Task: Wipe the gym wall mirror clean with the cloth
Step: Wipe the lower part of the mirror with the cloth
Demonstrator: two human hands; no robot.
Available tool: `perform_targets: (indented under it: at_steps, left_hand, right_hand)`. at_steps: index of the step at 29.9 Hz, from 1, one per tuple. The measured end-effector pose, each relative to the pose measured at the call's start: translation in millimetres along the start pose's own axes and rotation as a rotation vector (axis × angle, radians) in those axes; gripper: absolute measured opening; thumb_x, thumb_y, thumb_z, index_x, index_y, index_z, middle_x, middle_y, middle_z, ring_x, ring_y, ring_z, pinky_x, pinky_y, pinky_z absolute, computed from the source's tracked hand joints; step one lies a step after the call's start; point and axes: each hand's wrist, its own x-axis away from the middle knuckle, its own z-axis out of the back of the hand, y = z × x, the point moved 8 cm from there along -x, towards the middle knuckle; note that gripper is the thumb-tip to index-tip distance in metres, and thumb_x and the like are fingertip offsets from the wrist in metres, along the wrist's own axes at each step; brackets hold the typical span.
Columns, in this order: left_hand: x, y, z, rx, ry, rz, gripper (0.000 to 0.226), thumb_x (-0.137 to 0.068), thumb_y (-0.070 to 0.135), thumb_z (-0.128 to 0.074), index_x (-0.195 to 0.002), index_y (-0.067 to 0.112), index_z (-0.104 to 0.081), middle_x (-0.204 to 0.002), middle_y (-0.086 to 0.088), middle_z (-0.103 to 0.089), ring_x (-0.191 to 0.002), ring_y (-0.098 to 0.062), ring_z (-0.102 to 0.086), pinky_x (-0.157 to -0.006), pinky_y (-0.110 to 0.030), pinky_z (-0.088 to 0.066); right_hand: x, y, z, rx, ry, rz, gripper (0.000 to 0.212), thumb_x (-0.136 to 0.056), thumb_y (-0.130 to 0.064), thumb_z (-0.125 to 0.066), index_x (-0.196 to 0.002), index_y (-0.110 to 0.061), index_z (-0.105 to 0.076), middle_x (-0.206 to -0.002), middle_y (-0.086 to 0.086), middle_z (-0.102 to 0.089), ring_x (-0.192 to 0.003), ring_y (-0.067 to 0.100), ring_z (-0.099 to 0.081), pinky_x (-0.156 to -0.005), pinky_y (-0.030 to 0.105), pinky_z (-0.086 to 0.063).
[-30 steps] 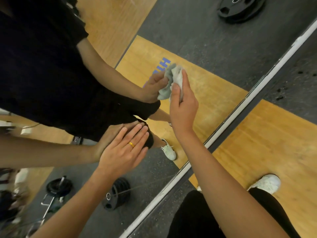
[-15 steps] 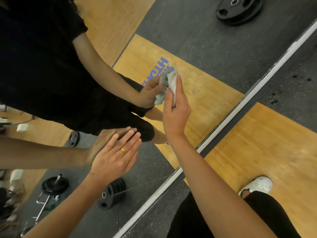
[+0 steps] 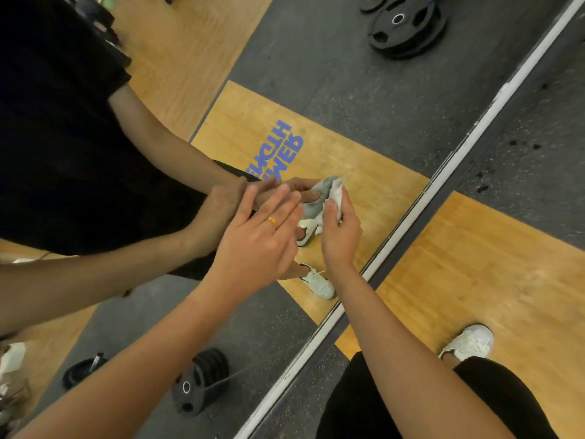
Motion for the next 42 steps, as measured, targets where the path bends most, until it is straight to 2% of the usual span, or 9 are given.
perform_targets:
  at_steps: [6, 10, 13, 20, 25, 28, 34, 39, 42]
  left_hand:
    - [-1.0, 3.4, -17.7, -0.106, 0.013, -0.058, 0.037, -0.099, 0.023, -0.054, -0.130, 0.010, -0.071, -0.142, -0.006, -0.063, -0.139, -0.021, -0.053, -0.125, -0.058, -0.013]
    - [-2.9, 3.9, -18.8, -0.109, 0.001, -0.058, 0.037, -0.098, 0.024, -0.056, -0.130, 0.012, -0.071, -0.144, -0.004, -0.061, -0.142, -0.021, -0.050, -0.125, -0.059, -0.011]
    - [-1.9, 5.5, -18.2, -0.098, -0.002, -0.053, 0.038, -0.098, 0.025, -0.056, -0.131, 0.013, -0.071, -0.144, -0.002, -0.062, -0.142, -0.020, -0.050, -0.126, -0.057, -0.007]
    - [-2.5, 5.4, -18.9, -0.119, 0.006, -0.072, 0.038, -0.099, 0.027, -0.056, -0.131, 0.013, -0.071, -0.143, -0.004, -0.062, -0.139, -0.021, -0.053, -0.125, -0.058, -0.006]
    - [-5.3, 5.5, -17.7, -0.131, -0.007, -0.063, 0.036, -0.101, 0.027, -0.054, -0.130, 0.015, -0.072, -0.143, -0.002, -0.062, -0.139, -0.019, -0.052, -0.126, -0.056, -0.005]
    - [-4.3, 6.1, -17.3, -0.112, -0.043, -0.057, 0.037, -0.100, 0.027, -0.054, -0.130, 0.016, -0.072, -0.144, -0.001, -0.062, -0.140, -0.018, -0.051, -0.126, -0.055, -0.005]
    - [-6.0, 5.9, -20.9, -0.122, -0.089, -0.064, 0.038, -0.101, 0.028, -0.052, -0.131, 0.015, -0.071, -0.144, -0.001, -0.061, -0.144, -0.021, -0.044, -0.125, -0.057, -0.003]
    - [-5.9, 6.0, -20.7, -0.121, -0.107, -0.073, 0.037, -0.101, 0.029, -0.052, -0.131, 0.016, -0.071, -0.147, -0.002, -0.058, -0.145, -0.024, -0.043, -0.125, -0.058, 0.001]
    - [-7.0, 5.6, -19.5, -0.115, -0.105, -0.070, 0.036, -0.101, 0.029, -0.052, -0.127, 0.016, -0.073, -0.144, -0.002, -0.060, -0.143, -0.024, -0.046, -0.126, -0.058, -0.001]
  right_hand:
    - [-24.7, -51.4, 15.2, -0.020, 0.009, 0.181, 0.047, -0.110, -0.027, -0.051, -0.155, -0.014, -0.045, -0.155, -0.002, -0.051, -0.140, 0.003, -0.048, -0.114, 0.031, -0.044]
    - [-40.8, -65.5, 6.3, 0.017, 0.068, 0.281, 0.046, -0.108, -0.026, -0.053, -0.152, -0.015, -0.049, -0.149, 0.000, -0.058, -0.134, 0.010, -0.056, -0.107, 0.035, -0.050]
    - [-47.0, -55.3, 3.1, 0.123, 0.169, 0.356, 0.045, -0.108, -0.028, -0.048, -0.151, -0.016, -0.052, -0.143, 0.000, -0.063, -0.126, 0.010, -0.061, -0.100, 0.027, -0.052]
    - [-87.6, -4.1, 25.3, 0.099, 0.326, 0.124, 0.042, -0.108, -0.026, -0.046, -0.148, -0.019, -0.055, -0.133, -0.004, -0.068, -0.117, 0.008, -0.064, -0.097, 0.040, -0.053]
    - [-59.8, -43.0, 5.5, 0.063, 0.164, 0.371, 0.045, -0.109, -0.023, -0.048, -0.152, -0.012, -0.048, -0.149, 0.001, -0.058, -0.133, 0.010, -0.057, -0.106, 0.029, -0.050]
    - [-66.3, -46.1, 11.7, 0.144, 0.167, 0.473, 0.045, -0.108, -0.023, -0.048, -0.150, -0.009, -0.050, -0.144, 0.002, -0.062, -0.123, 0.013, -0.065, -0.096, 0.024, -0.053]
    - [-103.5, -10.8, 32.8, 0.151, 0.258, 0.184, 0.047, -0.108, -0.030, -0.042, -0.152, -0.016, -0.050, -0.146, -0.004, -0.060, -0.128, 0.009, -0.060, -0.102, 0.039, -0.053]
    - [-82.3, -45.6, 16.3, 0.111, 0.193, 0.333, 0.043, -0.109, -0.019, -0.048, -0.151, -0.010, -0.049, -0.135, -0.021, -0.054, -0.117, -0.019, -0.052, -0.096, 0.012, -0.046]
    - [-89.1, -31.5, 19.4, 0.154, 0.239, 0.349, 0.044, -0.109, -0.025, -0.046, -0.152, -0.013, -0.050, -0.138, -0.008, -0.062, -0.114, -0.005, -0.061, -0.091, 0.018, -0.052]
